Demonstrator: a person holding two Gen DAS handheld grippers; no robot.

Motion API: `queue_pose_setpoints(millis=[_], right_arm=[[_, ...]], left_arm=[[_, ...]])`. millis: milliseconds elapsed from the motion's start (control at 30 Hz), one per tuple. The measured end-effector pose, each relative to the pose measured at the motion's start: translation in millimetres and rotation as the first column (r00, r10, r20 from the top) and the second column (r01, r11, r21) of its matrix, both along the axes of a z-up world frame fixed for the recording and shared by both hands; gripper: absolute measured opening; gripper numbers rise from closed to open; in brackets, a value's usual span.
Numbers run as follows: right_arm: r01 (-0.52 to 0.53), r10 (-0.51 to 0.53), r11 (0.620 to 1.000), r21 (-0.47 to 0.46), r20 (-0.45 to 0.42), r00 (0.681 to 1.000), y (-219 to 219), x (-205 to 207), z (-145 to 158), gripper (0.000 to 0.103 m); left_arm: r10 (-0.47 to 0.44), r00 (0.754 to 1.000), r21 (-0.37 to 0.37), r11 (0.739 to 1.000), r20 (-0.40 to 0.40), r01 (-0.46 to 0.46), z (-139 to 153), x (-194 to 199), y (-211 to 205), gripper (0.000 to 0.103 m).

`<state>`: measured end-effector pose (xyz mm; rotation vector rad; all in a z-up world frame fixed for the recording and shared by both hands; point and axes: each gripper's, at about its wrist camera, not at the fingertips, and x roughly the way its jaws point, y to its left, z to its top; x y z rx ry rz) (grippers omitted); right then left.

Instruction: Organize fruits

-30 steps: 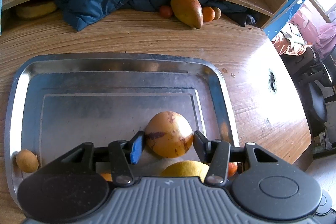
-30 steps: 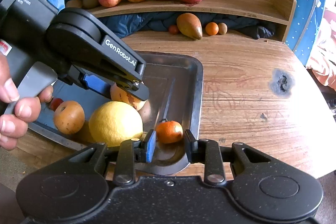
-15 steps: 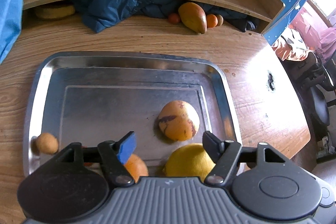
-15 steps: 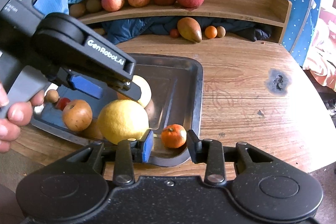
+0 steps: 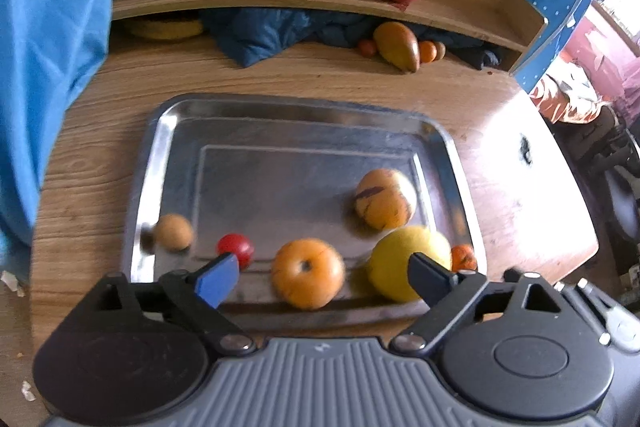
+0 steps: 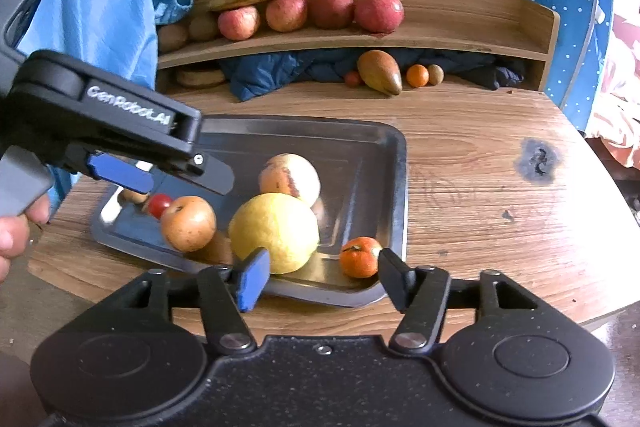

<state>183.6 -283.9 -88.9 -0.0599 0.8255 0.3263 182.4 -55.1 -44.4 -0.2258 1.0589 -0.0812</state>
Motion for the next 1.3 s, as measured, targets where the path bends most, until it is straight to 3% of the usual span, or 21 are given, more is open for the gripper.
queue_pose_setpoints(millis=[300, 500, 800, 1300], right_arm=[[-0.028, 0.028, 0.999, 0.030, -0.012, 1.000, 10, 1, 10, 0.091], [-0.035, 0.037, 0.999, 0.036, -0.050, 0.998, 26, -1, 8, 0.100], [0.035, -0.033, 0.999, 0.034, -0.055, 0.998, 55, -2, 8, 0.102], [0.146, -0.146, 0.989, 0.003, 0.014, 0.989, 85, 5, 21, 0.102]], left_arm=[[-0.002, 0.998, 0.058, 0.998, -0.070, 0.006, -5, -16, 28, 0.102], [0.006, 0.991, 0.093, 0.996, -0.134, 0.007, -15, -21, 56, 0.102], [-0.041, 0.986, 0.100, 0.993, -0.162, 0.057, -20, -9, 84, 0.102], [-0.158, 0.983, 0.090, 0.982, -0.095, 0.166, -11, 25, 89, 0.102]])
